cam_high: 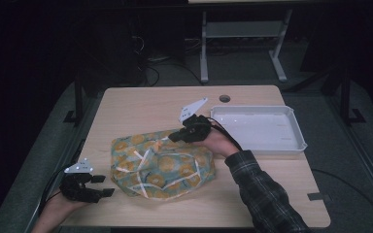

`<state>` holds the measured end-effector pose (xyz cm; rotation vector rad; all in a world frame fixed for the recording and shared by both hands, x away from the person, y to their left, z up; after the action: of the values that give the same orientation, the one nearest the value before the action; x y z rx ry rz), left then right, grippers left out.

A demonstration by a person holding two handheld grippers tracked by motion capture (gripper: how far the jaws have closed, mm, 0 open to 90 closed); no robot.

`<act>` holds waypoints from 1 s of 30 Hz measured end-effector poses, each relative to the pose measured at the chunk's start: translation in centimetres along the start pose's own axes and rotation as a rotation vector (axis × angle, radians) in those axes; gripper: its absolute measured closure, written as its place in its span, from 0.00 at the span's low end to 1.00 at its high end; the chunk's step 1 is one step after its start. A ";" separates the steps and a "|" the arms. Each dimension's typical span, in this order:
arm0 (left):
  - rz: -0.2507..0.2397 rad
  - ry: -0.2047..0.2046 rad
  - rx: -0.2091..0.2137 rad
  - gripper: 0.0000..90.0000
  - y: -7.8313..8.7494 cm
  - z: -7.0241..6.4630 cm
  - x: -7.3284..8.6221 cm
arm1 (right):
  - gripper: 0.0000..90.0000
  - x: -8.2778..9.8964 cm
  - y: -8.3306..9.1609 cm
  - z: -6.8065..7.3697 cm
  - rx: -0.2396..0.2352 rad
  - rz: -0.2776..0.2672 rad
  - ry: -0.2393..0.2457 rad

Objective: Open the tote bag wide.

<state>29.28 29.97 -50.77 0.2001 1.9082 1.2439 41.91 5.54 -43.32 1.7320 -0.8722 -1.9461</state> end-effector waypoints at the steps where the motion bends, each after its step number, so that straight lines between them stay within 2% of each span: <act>1: -0.001 0.001 0.001 0.33 0.0 0.0 0.0 | 0.99 -0.2 -0.2 -0.2 0.002 0.001 -0.013; 7: -0.004 0.001 0.004 0.33 -0.1 -0.1 0.0 | 0.99 -1.5 -1.8 -2.9 0.050 0.023 -0.040; 12: -0.004 0.001 0.006 0.33 -0.1 0.0 0.0 | 0.99 -2.0 -3.0 -5.5 0.074 0.030 -0.099; 16: 0.001 -0.001 0.008 0.33 -0.1 0.0 0.1 | 0.99 -1.7 -3.9 -6.7 0.085 0.055 -0.133; 20: 0.000 0.003 0.012 0.33 -0.1 -0.1 0.1 | 0.98 -1.3 -4.9 -7.5 0.100 0.088 -0.157; 22: -0.002 0.003 0.012 0.33 -0.1 -0.1 0.1 | 0.90 -1.1 -5.2 -7.8 0.106 0.095 -0.141; 23: -0.003 0.003 0.012 0.33 -0.1 -0.1 0.1 | 0.83 -1.1 -5.1 -7.7 0.106 0.091 -0.151; 24: -0.003 0.002 0.012 0.33 -0.1 -0.1 0.1 | 0.81 -1.2 -5.0 -7.6 0.104 0.088 -0.175; 26: -0.006 0.007 0.009 0.33 -0.1 0.0 0.1 | 0.74 -1.2 -4.4 -7.5 0.111 0.081 -0.179; 30: -0.011 0.006 0.001 0.33 0.2 0.0 0.1 | 0.69 -1.2 -3.0 -7.1 0.111 0.061 -0.178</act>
<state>29.20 30.11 -50.69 0.1864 1.9124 1.2370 49.42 7.18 -44.76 1.5892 -1.1004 -2.0703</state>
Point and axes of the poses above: each handheld gripper's, and its own axes: y roughly backward along the jaws, x roughly out of its underside, z roughly to its left, the point moved 10 cm from there along -y, roughly forward along the jaws, and after that the axes turned 5 degrees about z, right-handed, at the moved point
